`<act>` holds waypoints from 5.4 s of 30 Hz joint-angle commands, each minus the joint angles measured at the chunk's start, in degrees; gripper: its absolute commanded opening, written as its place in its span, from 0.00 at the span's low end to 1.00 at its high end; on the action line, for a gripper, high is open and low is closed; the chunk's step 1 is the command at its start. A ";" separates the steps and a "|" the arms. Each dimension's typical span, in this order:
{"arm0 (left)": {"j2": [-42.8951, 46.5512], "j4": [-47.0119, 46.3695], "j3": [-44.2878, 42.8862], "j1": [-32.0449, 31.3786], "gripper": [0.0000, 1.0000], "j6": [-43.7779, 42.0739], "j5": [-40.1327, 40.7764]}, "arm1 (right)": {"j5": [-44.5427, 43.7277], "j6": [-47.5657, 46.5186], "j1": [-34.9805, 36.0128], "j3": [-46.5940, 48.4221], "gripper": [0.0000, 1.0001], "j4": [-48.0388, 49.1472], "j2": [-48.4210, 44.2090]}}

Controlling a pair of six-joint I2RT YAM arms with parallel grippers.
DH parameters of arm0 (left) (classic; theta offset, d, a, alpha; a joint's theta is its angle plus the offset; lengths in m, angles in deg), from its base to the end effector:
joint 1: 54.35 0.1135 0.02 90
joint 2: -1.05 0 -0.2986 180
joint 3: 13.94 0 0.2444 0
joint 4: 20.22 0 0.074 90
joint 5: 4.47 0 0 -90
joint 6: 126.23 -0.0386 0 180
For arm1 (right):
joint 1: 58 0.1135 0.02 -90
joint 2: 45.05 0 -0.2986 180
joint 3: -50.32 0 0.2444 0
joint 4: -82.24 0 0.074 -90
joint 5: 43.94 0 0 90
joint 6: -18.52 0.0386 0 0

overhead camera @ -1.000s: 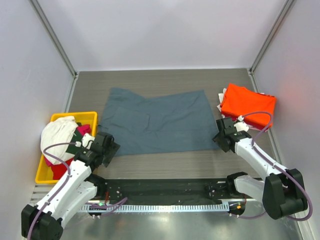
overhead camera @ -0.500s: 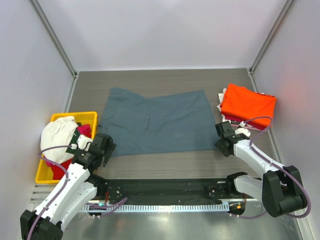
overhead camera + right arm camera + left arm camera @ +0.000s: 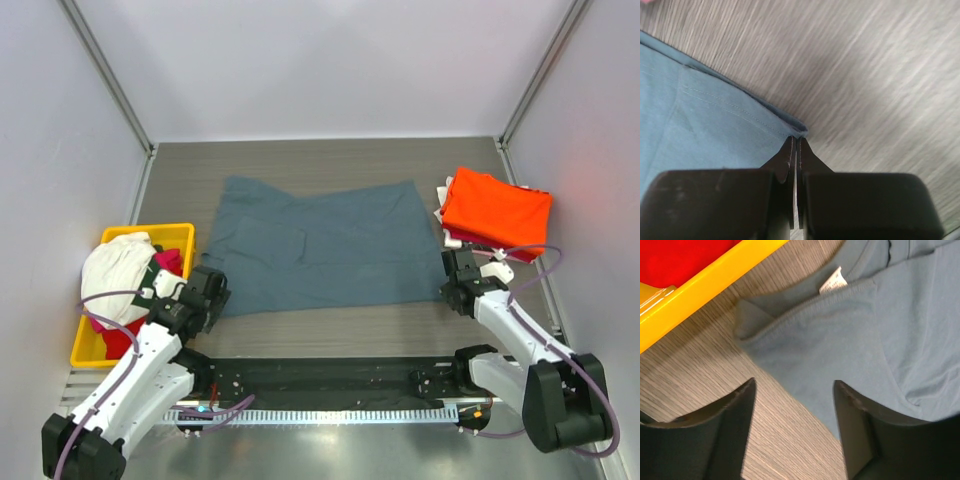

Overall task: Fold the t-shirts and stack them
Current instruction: Fold the tshirt

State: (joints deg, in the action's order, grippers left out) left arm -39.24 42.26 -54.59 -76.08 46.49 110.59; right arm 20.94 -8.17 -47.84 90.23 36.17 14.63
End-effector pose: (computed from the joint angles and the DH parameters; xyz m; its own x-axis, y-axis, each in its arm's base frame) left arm 0.0874 -0.0172 0.2118 -0.2542 -0.8660 -0.4306 -0.7953 0.4405 -0.4164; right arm 0.1445 0.0092 0.1892 -0.3933 0.7514 -0.5299 0.8075 0.5579 0.1917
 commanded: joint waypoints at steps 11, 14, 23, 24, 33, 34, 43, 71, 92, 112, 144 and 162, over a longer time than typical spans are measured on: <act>-3.74 -2.22 5.78 -0.15 0.49 8.33 1.48 | -1.51 1.29 -1.10 -1.79 0.01 -0.40 -3.08; -5.14 -2.22 5.78 -0.06 0.48 9.47 4.20 | -1.07 1.03 -1.10 -1.96 0.01 0.13 -3.60; -7.69 -7.58 7.19 -0.06 0.35 13.25 8.33 | -0.01 0.85 -1.10 -2.14 0.01 0.39 -4.84; -8.48 -7.58 7.10 -0.06 0.31 14.13 8.69 | 0.25 0.85 -1.10 -2.14 0.01 0.39 -5.01; -9.37 -6.18 5.61 0.03 0.01 15.02 11.33 | 0.78 0.94 -1.10 -2.05 0.01 -0.05 -5.98; -8.84 -5.65 4.74 0.03 0.01 14.41 11.15 | 0.87 0.94 -1.10 -1.35 0.01 -0.57 -6.07; -2.16 8.83 -5.90 -0.06 0.01 14.05 13.00 | -1.50 1.29 -1.10 8.31 0.01 -9.43 -9.57; -15.50 -5.72 -31.65 0.20 0.92 -36.29 3.67 | 12.64 -31.84 -1.10 32.21 0.56 -2.25 7.35; -70.35 -15.84 -71.46 14.96 0.96 -48.53 -11.68 | 12.55 -40.28 -3.12 74.58 0.51 4.08 60.18; -91.01 -17.60 -86.77 17.69 0.94 -48.18 -18.38 | 19.06 -39.58 -4.79 84.70 0.36 5.75 75.67; -101.29 -16.19 -97.31 18.84 0.53 -49.76 -19.87 | 17.04 -40.28 -4.70 80.92 0.01 5.75 70.49; -99.90 -21.10 -100.66 18.75 0.00 -47.47 -24.88 | 19.85 -39.31 -6.28 83.03 0.01 3.21 67.50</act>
State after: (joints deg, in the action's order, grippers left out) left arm -142.23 24.80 -154.70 -57.59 -1.66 87.38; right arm 39.78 -48.02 -53.64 171.14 40.44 87.26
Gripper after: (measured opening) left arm 0.009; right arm 0.035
